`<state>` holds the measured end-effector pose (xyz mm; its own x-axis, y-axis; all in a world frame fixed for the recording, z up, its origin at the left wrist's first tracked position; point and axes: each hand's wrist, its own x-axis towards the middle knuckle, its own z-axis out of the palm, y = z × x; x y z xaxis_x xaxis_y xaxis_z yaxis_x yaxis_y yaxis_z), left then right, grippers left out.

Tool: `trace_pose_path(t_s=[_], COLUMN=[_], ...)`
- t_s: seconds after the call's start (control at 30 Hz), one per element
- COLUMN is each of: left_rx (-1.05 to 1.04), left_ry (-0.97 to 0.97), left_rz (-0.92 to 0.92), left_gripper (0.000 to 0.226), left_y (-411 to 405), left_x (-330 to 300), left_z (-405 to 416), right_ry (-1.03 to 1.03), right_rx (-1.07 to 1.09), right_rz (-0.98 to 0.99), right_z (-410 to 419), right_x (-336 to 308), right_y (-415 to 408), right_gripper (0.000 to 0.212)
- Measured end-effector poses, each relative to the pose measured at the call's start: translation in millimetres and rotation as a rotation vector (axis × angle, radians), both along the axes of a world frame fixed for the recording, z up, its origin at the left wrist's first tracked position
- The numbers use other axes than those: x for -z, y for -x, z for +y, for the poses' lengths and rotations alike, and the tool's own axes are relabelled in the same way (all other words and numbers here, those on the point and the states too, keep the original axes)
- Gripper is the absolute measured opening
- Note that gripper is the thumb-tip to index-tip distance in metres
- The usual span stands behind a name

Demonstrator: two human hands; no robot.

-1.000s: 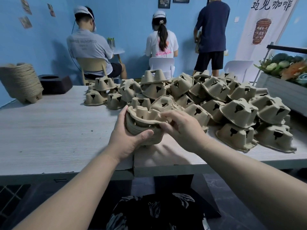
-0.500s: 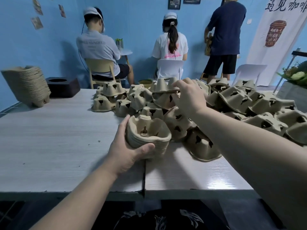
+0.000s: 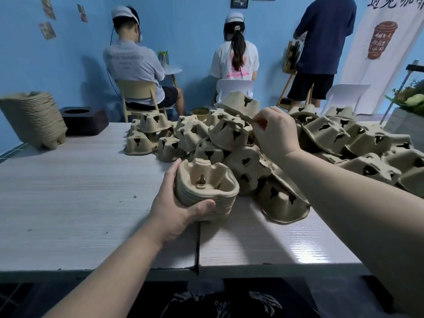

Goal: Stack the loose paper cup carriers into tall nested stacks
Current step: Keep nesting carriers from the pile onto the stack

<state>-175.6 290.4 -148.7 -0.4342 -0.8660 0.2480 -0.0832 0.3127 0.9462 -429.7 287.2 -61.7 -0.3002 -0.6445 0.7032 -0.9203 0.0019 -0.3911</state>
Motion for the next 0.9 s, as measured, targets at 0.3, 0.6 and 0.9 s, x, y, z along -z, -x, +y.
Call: trace_pose_path(t_s=[0.3,0.6,0.9], left_rx=[0.016,0.016,0.002], left_ry=[0.043,0.053,0.049], left_rz=[-0.008,-0.018,-0.028], left_gripper=[0.123,0.135,0.126], left_y=[6.0,10.9,12.2], left_x=[-1.9,-0.5,-1.3], left_z=[13.3,22.3,23.4], right_ry=[0.149,0.054,-0.002], right_rx=[-0.078,-0.203,-0.027], right_rz=[-0.398,-0.608,0.032], right_z=[48.8,67.9,72.9], right_x=[-7.1,8.2,17.6], right_y=[-2.5,-5.3,2.0], right_gripper=[0.007,0.015,0.023])
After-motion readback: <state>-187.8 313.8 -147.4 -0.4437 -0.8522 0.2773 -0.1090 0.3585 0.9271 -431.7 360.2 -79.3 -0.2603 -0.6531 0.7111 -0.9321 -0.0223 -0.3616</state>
